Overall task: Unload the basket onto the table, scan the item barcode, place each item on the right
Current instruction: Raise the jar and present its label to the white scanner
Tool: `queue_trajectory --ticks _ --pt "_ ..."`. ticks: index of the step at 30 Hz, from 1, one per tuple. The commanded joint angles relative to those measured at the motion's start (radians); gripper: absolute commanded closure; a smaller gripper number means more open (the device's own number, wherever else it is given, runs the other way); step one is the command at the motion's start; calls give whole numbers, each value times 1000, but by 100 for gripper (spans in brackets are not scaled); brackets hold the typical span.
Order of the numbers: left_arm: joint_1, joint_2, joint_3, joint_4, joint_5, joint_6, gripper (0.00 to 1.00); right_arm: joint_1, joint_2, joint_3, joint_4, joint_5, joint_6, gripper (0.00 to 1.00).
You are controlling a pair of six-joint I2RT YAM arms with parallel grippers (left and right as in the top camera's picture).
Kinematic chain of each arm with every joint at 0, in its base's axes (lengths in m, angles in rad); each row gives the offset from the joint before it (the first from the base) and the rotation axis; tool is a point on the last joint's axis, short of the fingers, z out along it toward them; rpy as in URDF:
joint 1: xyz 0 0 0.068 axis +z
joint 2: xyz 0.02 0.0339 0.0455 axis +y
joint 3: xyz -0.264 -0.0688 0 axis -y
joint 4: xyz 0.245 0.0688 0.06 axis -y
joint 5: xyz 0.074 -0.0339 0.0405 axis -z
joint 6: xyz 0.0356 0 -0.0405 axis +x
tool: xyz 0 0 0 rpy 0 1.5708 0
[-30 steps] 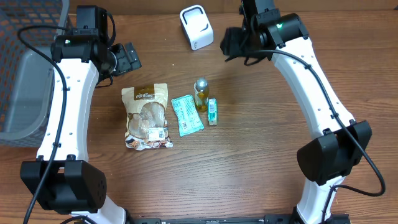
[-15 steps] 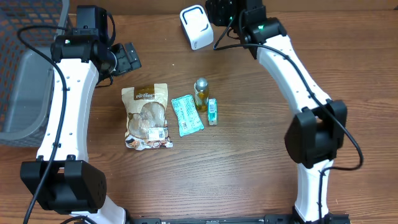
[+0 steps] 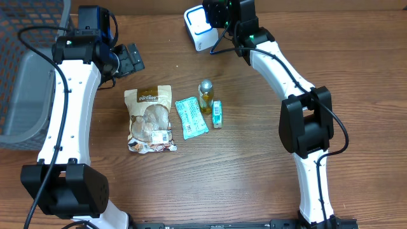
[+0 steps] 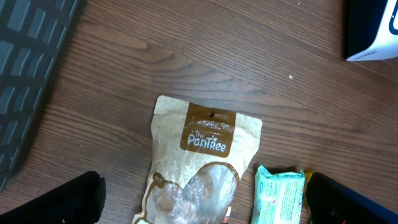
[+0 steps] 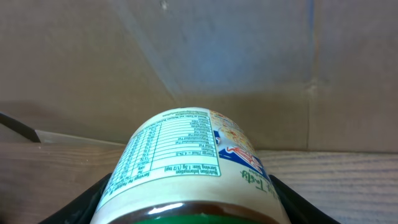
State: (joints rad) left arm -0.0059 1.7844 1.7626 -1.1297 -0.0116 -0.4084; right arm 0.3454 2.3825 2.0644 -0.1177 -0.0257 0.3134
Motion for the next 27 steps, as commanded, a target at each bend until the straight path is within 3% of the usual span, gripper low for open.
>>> queue_trajectory --ticks 1,12,27 --pt "-1 -11 18 1 2 12 0 16 0 16 63 3 -4 96" --pt "-1 -11 18 1 2 13 0 30 84 16 198 -2 0 96" --pt "-1 -11 18 1 2 13 0 37 137 16 225 -60 0 96"
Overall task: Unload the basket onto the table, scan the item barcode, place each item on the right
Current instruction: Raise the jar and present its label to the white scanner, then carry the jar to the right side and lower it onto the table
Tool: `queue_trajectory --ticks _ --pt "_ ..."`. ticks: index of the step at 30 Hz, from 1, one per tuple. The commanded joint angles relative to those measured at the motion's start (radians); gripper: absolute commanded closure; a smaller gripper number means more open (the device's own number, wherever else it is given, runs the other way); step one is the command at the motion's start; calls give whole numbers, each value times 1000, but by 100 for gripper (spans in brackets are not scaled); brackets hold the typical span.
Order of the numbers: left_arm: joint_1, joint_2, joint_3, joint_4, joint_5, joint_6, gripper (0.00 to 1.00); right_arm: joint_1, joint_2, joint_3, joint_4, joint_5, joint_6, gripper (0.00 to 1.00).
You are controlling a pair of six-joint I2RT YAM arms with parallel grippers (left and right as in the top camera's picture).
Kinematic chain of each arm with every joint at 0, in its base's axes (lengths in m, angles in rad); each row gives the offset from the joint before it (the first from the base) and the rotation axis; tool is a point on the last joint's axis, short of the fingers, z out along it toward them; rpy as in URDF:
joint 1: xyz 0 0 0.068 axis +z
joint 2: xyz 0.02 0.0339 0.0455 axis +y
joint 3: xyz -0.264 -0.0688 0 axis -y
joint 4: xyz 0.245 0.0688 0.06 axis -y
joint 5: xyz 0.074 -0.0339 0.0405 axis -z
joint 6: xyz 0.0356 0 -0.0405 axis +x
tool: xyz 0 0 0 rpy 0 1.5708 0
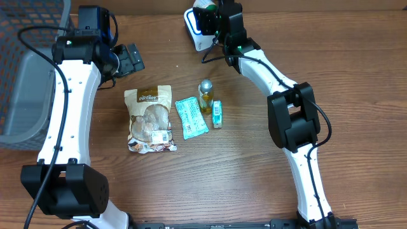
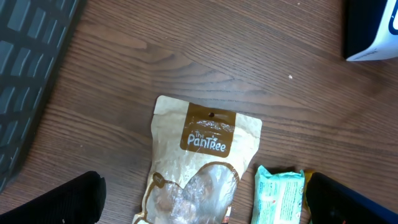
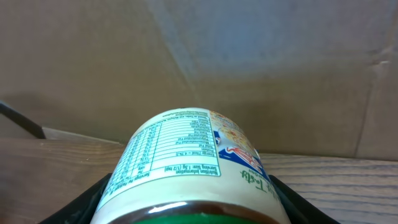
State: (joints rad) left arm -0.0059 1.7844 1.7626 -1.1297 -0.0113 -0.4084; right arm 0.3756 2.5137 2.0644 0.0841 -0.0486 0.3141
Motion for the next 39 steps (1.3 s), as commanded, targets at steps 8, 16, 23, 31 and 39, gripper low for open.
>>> queue_trajectory --ticks 8,16,23,31,39 --pt "-1 -11 18 1 1 13 0 9 -68 16 18 -47 -3 96" --pt "-1 -11 18 1 1 12 0 4 -278 16 -242 -66 -35 96" --pt "-1 -11 18 1 1 13 0 -43 -454 16 -790 -65 -27 95" --pt "-1 -11 18 1 1 13 0 -147 -493 8 -1423 -65 -27 93" --pt "-1 -11 18 1 1 13 0 -225 -492 -231 -1498 -36 10 91"
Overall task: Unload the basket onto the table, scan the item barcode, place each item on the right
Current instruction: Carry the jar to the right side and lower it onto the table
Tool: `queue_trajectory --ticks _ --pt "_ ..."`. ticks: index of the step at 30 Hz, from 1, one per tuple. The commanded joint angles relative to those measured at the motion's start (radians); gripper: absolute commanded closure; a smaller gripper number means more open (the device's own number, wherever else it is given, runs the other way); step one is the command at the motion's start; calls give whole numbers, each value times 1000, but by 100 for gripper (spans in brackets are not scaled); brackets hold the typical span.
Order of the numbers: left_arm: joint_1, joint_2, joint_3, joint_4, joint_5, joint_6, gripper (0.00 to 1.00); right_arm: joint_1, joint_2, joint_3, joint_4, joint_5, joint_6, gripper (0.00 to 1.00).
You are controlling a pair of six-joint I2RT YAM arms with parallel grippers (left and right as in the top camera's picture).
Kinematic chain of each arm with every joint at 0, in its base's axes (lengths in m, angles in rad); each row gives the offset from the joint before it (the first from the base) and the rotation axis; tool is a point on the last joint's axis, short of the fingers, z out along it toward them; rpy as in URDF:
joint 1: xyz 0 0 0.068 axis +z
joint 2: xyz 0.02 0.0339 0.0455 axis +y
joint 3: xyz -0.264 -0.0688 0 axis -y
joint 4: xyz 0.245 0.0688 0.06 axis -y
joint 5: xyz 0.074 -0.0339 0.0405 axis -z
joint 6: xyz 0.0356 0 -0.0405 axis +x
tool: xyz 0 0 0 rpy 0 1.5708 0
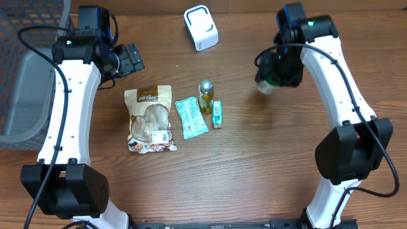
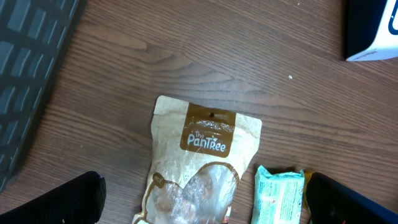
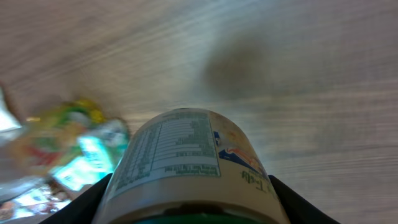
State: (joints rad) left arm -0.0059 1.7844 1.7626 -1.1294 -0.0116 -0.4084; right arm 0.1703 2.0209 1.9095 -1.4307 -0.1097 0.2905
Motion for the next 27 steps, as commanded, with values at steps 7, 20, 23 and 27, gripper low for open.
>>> queue_trajectory --ticks 7,20,23,27 --pt "-1 -11 18 0 2 13 0 -104 1 -255 96 106 107 88" --pt "-1 -11 18 0 2 13 0 -238 1 -406 184 109 106 76" --pt "-1 -11 18 0 2 13 0 -238 1 -412 184 109 106 60" --pt "-1 -11 18 0 2 13 0 -237 1 -413 183 109 105 31"
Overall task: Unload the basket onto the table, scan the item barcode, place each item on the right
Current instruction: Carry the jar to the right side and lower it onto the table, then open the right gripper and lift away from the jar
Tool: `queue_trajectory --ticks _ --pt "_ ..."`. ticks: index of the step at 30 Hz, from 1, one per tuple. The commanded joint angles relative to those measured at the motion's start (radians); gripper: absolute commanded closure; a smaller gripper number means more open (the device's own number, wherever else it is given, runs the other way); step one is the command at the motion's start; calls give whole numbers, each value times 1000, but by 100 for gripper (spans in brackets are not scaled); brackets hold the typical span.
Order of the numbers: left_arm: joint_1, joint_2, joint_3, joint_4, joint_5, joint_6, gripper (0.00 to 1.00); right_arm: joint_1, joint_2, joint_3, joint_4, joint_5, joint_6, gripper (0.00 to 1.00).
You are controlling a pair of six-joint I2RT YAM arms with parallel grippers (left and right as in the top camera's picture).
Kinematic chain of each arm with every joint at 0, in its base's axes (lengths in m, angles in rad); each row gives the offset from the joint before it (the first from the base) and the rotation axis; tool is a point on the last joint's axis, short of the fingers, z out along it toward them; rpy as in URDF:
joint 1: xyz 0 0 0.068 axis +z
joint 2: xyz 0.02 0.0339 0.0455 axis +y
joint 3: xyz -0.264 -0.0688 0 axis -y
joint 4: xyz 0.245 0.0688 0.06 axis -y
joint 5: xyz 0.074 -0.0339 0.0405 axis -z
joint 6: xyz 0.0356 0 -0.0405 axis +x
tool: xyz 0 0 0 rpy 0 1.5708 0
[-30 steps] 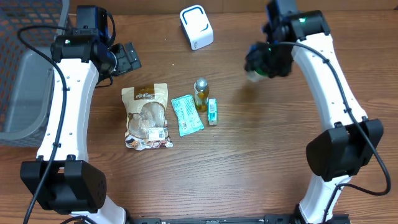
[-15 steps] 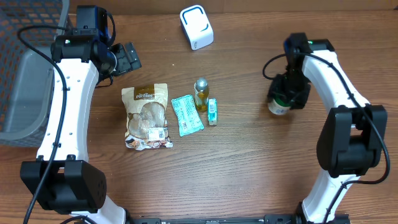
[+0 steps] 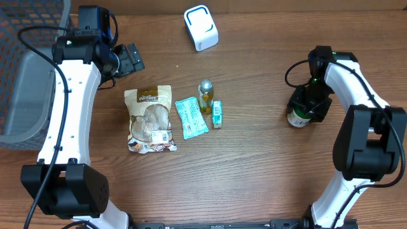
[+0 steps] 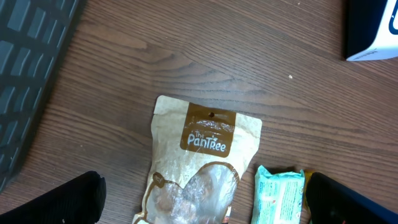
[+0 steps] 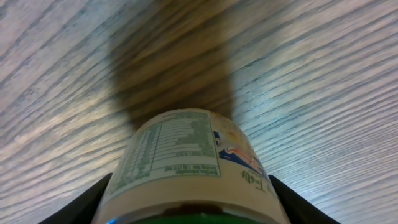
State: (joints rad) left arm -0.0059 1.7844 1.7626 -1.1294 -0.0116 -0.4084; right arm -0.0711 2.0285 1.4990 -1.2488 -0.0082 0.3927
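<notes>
A jar (image 5: 186, 158) with a white nutrition label and a green lid is held in my right gripper (image 5: 189, 208), which is shut on it. In the overhead view this jar (image 3: 297, 117) sits low over the wood at the table's right side, under my right gripper (image 3: 306, 105); whether it touches the table I cannot tell. The white scanner (image 3: 201, 27) stands at the back middle, far from the jar. My left gripper (image 3: 130, 60) hovers open at the back left, with nothing between its fingers (image 4: 62, 199).
A Pantree pouch (image 3: 151, 119), a teal packet (image 3: 191, 117), a small oil bottle (image 3: 205, 95) and a small green box (image 3: 217, 114) lie in the table's middle. A grey basket (image 3: 25, 95) stands at the left edge. The pouch (image 4: 202, 155) lies below my left gripper.
My right gripper has moved with the jar from right of the oil bottle to farther right and nearer the front, and lower over the wood. The left arm has not moved.
My right gripper held the jar up at the scanner at the back of the table, at two moments running. Then it carried the jar to the right of the row of items. Now the jar is low at the table's right side. The left gripper stayed open throughout.
</notes>
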Motion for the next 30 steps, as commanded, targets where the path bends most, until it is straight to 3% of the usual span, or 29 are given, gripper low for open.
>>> queue_trajectory --ticks 1,15,25,30 --pt "-1 -11 18 0 2 13 0 5 -6 -2 -1 7 3 29" --pt "-1 -11 18 0 2 13 0 4 -6 -2 27 39 -4 26" --pt "-1 -11 18 0 2 13 1 10 -6 -2 164 66 -50 26" --pt "-1 -11 18 0 2 13 0 11 -6 -2 258 -14 -106 26"
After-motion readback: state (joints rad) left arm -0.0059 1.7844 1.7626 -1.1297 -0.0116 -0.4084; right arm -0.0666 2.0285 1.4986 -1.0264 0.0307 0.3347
